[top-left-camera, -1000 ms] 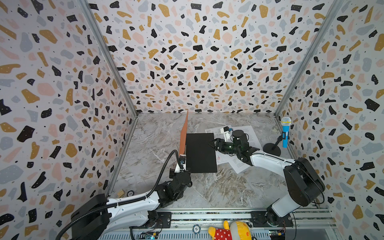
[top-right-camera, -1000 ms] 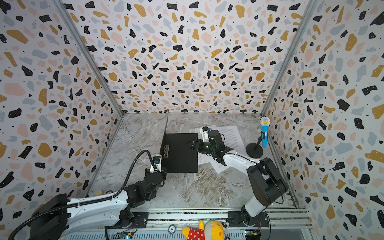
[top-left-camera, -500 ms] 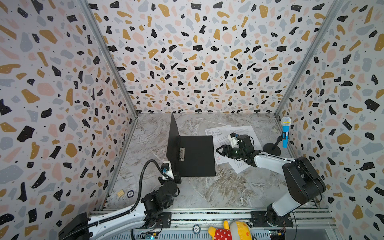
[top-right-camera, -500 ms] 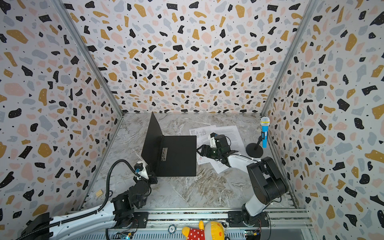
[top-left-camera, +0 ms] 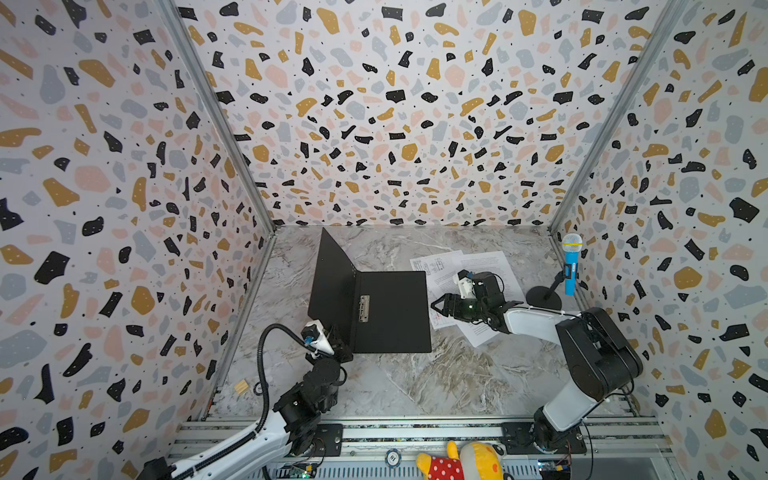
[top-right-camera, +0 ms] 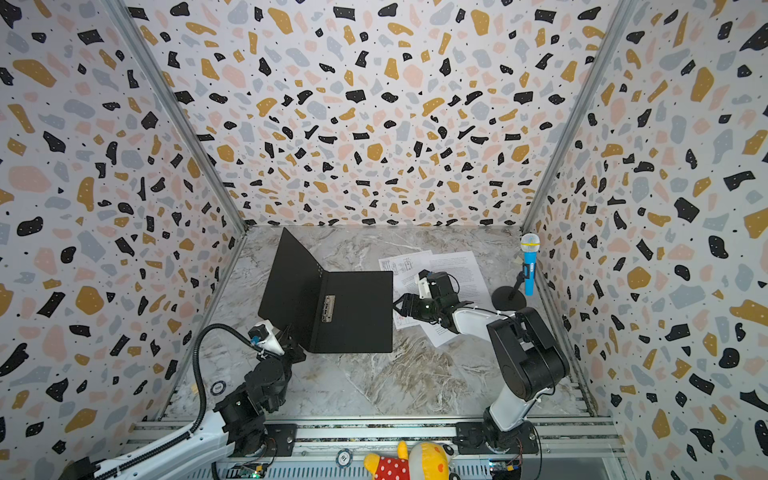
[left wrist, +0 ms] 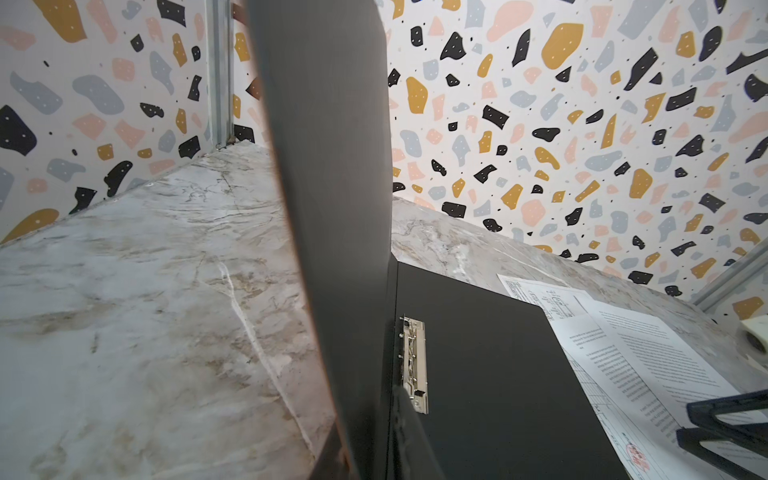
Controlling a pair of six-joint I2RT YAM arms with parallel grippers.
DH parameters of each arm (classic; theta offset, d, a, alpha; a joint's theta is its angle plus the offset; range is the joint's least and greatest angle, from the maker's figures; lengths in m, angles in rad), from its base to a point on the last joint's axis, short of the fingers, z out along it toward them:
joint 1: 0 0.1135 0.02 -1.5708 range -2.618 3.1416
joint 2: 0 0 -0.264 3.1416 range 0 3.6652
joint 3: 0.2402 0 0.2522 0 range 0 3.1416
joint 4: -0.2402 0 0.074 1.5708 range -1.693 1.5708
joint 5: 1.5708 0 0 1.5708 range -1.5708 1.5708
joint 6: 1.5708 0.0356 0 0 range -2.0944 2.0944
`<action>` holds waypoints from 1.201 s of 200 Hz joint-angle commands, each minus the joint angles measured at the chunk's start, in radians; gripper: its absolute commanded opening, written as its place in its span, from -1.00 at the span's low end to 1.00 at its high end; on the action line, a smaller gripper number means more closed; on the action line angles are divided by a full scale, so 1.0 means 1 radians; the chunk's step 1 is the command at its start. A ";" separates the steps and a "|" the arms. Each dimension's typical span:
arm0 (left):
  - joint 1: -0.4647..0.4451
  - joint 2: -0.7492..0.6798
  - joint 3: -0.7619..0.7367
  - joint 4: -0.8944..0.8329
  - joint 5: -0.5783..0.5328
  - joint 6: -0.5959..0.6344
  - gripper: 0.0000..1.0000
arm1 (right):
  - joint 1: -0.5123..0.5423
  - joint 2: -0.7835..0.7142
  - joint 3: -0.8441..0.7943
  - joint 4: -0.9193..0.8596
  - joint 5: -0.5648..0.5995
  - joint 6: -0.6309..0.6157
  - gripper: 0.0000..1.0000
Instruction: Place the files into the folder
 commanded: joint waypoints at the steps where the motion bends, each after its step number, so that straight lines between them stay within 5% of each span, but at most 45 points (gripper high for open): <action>1: 0.050 0.038 0.015 0.047 0.097 -0.033 -0.68 | -0.003 0.003 0.034 -0.010 -0.009 -0.018 0.45; 86: 0.151 0.151 0.046 0.049 0.168 -0.137 -0.60 | -0.010 0.007 0.047 -0.002 -0.020 -0.004 0.45; 146: 0.188 0.143 0.044 0.066 0.226 -0.192 -0.03 | -0.011 0.011 0.047 0.017 -0.041 0.010 0.45; 240: 0.200 0.369 0.147 0.108 0.312 -0.211 0.52 | -0.014 0.011 0.043 0.025 -0.055 0.019 0.45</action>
